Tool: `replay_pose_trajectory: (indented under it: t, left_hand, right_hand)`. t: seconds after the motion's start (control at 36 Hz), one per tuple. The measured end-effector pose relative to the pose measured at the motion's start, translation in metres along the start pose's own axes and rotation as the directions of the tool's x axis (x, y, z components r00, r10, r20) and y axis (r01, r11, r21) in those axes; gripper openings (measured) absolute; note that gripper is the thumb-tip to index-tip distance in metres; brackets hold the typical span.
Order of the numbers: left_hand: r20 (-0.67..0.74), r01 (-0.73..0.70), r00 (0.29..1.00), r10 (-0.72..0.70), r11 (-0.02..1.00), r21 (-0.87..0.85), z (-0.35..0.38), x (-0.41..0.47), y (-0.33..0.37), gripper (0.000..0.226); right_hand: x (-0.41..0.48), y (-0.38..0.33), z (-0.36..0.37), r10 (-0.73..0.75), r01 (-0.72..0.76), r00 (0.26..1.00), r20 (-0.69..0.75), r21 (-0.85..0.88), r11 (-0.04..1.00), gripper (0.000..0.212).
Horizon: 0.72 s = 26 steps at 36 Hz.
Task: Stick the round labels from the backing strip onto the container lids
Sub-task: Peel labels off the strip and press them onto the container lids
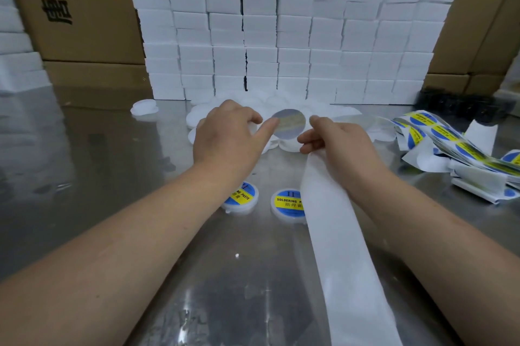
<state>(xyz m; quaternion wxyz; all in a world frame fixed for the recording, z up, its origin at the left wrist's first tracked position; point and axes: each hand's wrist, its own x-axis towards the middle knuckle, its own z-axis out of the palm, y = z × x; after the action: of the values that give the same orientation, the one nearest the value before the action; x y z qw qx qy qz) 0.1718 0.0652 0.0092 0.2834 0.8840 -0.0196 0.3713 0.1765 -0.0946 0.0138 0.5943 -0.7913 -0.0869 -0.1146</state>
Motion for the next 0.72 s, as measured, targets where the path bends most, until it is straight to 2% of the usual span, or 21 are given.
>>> replay_pose_trajectory:
  t: [0.08, 0.39, 0.56, 0.72]
  left_hand:
    - [0.002, -0.044, 0.999, 0.044, 0.999, 0.018, -0.0012, -0.0002, 0.0003, 0.038]
    - [-0.013, -0.164, 0.986, 0.164, 0.985, 0.046, -0.0010, -0.0007, 0.0009, 0.042]
    - [0.016, -0.180, 0.984, 0.179, 0.981, 0.078, 0.0002, -0.0015, 0.0019, 0.049]
    - [0.037, -0.121, 0.992, 0.118, 0.986, 0.112, 0.0044, 0.0009, 0.0003, 0.060]
  right_hand:
    - [0.0004, -0.0018, -0.0004, 0.058, -0.058, 0.998, -0.021, 0.015, 0.998, 0.041]
    - [-0.0011, -0.0043, -0.0015, 0.092, -0.091, 0.996, -0.015, 0.055, 0.994, 0.026]
    - [-0.0017, -0.0034, -0.0013, 0.099, -0.098, 0.995, -0.008, 0.039, 0.994, 0.024]
    - [-0.0016, -0.0009, 0.0010, 0.092, -0.092, 0.996, -0.010, 0.037, 0.995, 0.022]
